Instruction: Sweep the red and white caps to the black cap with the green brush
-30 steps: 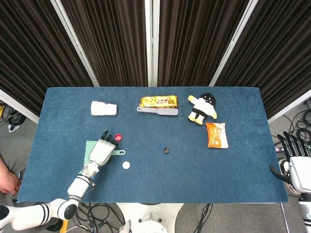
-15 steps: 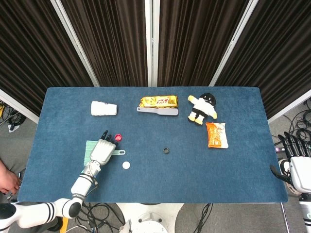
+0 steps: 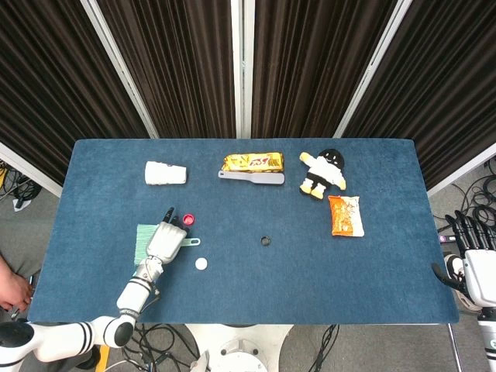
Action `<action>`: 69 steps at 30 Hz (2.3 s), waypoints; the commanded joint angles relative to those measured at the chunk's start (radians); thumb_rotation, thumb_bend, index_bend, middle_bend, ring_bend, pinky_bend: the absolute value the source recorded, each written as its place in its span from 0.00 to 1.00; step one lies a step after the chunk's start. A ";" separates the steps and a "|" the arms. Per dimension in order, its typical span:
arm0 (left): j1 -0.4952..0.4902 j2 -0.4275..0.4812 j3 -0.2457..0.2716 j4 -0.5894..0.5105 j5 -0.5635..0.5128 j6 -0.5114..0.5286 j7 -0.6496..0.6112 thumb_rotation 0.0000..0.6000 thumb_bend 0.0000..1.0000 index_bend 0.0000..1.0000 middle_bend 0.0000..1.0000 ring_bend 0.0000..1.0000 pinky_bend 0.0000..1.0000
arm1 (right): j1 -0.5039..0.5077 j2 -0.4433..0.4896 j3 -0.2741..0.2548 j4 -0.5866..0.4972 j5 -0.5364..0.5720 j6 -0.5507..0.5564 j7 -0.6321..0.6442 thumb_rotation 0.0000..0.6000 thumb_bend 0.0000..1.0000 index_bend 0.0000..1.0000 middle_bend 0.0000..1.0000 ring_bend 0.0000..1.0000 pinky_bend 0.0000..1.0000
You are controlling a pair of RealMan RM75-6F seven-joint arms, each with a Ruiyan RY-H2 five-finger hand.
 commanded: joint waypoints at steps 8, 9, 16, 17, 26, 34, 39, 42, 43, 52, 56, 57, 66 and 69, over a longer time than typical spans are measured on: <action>-0.001 0.026 0.010 -0.008 0.079 0.021 -0.082 1.00 0.34 0.49 0.51 0.25 0.03 | -0.003 0.005 -0.001 -0.008 -0.003 0.004 -0.003 1.00 0.16 0.00 0.00 0.00 0.00; -0.002 0.033 0.010 -0.011 0.088 0.019 -0.094 1.00 0.35 0.50 0.52 0.25 0.03 | -0.003 0.005 -0.001 -0.009 -0.004 0.005 -0.003 1.00 0.16 0.00 0.01 0.00 0.00; -0.009 0.109 0.011 -0.041 0.171 0.009 -0.228 1.00 0.40 0.51 0.54 0.27 0.03 | -0.008 0.008 -0.004 -0.014 -0.006 0.009 -0.005 1.00 0.16 0.00 0.01 0.00 0.00; -0.011 0.121 0.009 -0.045 0.186 0.010 -0.252 1.00 0.40 0.51 0.54 0.27 0.03 | -0.008 0.009 -0.004 -0.014 -0.007 0.010 -0.005 1.00 0.16 0.00 0.01 0.00 0.00; -0.045 0.181 -0.053 0.039 0.339 -0.013 -0.836 1.00 0.45 0.51 0.56 0.30 0.07 | -0.014 0.022 -0.004 -0.034 -0.013 0.023 -0.023 1.00 0.16 0.00 0.01 0.00 0.00; -0.082 0.068 -0.075 0.334 0.409 0.010 -1.323 1.00 0.45 0.51 0.56 0.30 0.12 | -0.026 0.036 -0.005 -0.062 -0.010 0.038 -0.047 1.00 0.16 0.00 0.01 0.00 0.00; -0.095 -0.034 -0.090 0.514 0.411 0.047 -1.468 1.00 0.45 0.52 0.55 0.30 0.12 | -0.032 0.043 -0.004 -0.076 -0.007 0.045 -0.060 1.00 0.16 0.00 0.01 0.00 0.00; -0.100 -0.093 -0.087 0.612 0.418 0.068 -1.535 1.00 0.45 0.52 0.55 0.30 0.12 | -0.034 0.047 -0.004 -0.085 -0.005 0.046 -0.068 1.00 0.16 0.00 0.01 0.00 0.00; -0.101 -0.111 -0.079 0.643 0.424 0.070 -1.557 1.00 0.45 0.52 0.55 0.30 0.12 | -0.036 0.049 -0.005 -0.088 -0.005 0.047 -0.071 1.00 0.16 0.00 0.01 0.00 0.00; -0.122 -0.212 -0.056 0.770 0.448 0.095 -1.666 1.00 0.45 0.52 0.55 0.30 0.12 | -0.041 0.053 -0.004 -0.101 -0.001 0.052 -0.082 1.00 0.16 0.00 0.01 0.00 0.00; -0.147 -0.238 -0.043 0.782 0.467 0.100 -1.687 1.00 0.45 0.52 0.55 0.30 0.12 | -0.044 0.054 -0.005 -0.100 0.000 0.054 -0.082 1.00 0.16 0.00 0.01 0.00 0.00; -0.157 -0.243 -0.038 0.778 0.475 0.102 -1.691 1.00 0.45 0.52 0.55 0.30 0.12 | -0.046 0.055 -0.005 -0.100 0.000 0.054 -0.080 1.00 0.16 0.00 0.01 0.00 0.00; -0.233 -0.266 -0.027 0.698 0.511 0.098 -1.666 1.00 0.45 0.52 0.55 0.30 0.12 | -0.053 0.056 -0.005 -0.093 0.002 0.060 -0.068 1.00 0.16 0.00 0.01 0.00 0.00; -0.255 -0.262 -0.018 0.658 0.524 0.084 -1.659 1.00 0.45 0.52 0.55 0.30 0.12 | -0.058 0.056 -0.006 -0.089 0.002 0.065 -0.062 1.00 0.16 0.00 0.01 0.00 0.00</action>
